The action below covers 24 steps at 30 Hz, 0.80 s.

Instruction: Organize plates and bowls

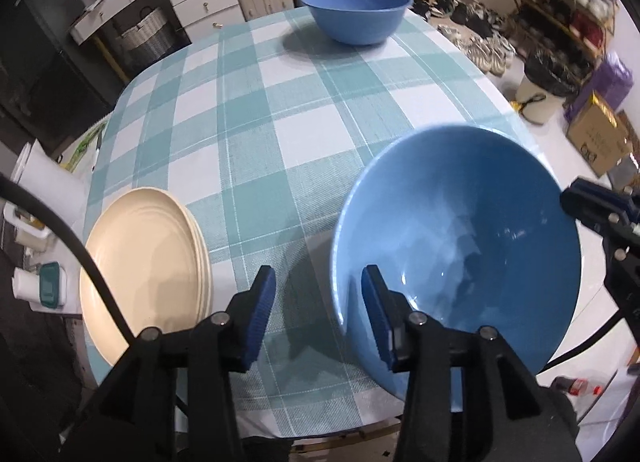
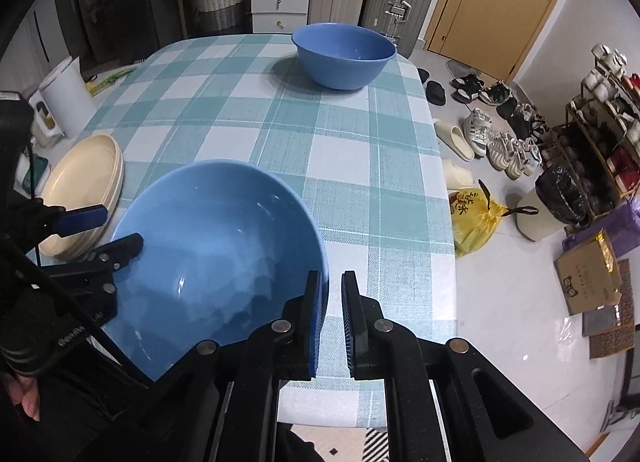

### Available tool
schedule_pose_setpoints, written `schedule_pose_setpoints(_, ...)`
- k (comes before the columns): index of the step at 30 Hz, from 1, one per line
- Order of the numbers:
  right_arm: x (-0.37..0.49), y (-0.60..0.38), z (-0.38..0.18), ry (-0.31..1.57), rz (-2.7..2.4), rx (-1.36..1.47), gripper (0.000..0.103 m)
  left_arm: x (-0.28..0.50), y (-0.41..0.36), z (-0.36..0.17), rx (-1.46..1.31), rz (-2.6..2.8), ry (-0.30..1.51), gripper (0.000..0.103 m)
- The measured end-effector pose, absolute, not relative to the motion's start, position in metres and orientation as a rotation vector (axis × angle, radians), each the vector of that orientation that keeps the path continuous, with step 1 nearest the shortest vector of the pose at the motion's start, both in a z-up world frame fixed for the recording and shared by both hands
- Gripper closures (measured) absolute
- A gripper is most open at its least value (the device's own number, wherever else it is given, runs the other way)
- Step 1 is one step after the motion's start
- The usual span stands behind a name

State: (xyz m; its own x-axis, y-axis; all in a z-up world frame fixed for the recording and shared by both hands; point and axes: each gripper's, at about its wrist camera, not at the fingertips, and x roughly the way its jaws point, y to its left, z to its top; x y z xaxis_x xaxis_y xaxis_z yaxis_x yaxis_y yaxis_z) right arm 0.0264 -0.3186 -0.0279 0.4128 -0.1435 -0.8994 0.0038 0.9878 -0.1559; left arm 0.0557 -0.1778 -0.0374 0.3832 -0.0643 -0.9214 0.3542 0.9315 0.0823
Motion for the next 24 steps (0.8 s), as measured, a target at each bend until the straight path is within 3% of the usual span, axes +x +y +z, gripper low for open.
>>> schedule_pose_setpoints(8, 0.033, -0.333, -0.055, 1.198, -0.048, 0.006, 0.094, 0.055, -0.176, -0.049, 0.267, -0.301, 1.175, 0.058)
schedule_pose_setpoints(24, 0.040, -0.335, -0.054, 1.176, -0.034, 0.004, 0.091, 0.057, -0.182, -0.078, 0.278, -0.332, 1.227, 0.056)
